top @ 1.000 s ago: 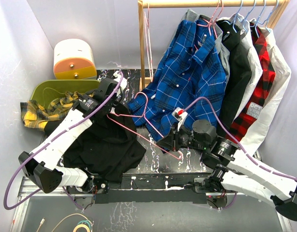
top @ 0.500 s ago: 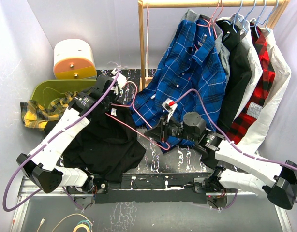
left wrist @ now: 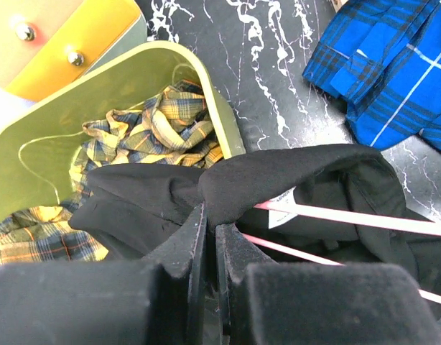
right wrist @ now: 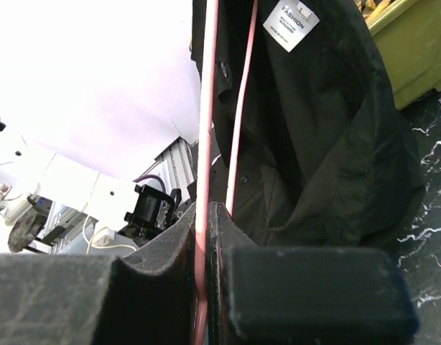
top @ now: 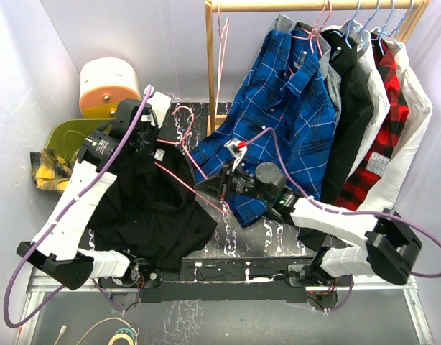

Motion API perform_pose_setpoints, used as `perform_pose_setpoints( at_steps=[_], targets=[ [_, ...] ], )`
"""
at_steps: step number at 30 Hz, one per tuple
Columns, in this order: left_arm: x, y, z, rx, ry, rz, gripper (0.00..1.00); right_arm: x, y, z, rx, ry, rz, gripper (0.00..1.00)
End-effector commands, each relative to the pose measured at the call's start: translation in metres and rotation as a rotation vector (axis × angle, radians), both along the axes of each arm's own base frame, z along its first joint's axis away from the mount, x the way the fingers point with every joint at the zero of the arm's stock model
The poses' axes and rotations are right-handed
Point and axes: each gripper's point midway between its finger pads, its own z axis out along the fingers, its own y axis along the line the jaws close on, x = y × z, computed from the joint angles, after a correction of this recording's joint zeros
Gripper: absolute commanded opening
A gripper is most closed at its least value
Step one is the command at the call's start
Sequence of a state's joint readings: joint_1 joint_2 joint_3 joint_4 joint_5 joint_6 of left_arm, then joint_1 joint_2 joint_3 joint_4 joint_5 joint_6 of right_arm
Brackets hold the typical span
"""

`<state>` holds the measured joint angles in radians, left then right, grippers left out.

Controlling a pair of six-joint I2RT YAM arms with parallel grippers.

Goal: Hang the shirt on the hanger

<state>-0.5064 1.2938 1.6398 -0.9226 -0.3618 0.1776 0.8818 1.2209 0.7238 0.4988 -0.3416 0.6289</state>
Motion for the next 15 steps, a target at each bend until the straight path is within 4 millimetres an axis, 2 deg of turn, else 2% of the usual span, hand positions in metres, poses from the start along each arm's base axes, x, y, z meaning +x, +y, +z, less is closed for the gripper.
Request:
perform_pose_setpoints(
  at_steps=[1,4,12,15],
  targets=[
    [-0.017,0.006,-0.008,-0.038,0.043,-0.003,0.0,0.006,0.024,0.068,0.218,-0.116,0.053,0.08],
    [-0.015,0.007,-0.005,-0.045,0.027,0.003,0.0,0.003,0.047,0.07,0.217,-0.125,0.098,0.08],
    [-0.017,-0.004,0.019,-0.136,0.022,-0.035,0.0,0.024,0.072,0.071,0.273,-0.105,0.078,0.08],
    [-0.018,-0.002,0.019,-0.137,0.02,-0.033,0.0,0.03,0.082,0.068,0.278,-0.1,0.084,0.08]
  ],
)
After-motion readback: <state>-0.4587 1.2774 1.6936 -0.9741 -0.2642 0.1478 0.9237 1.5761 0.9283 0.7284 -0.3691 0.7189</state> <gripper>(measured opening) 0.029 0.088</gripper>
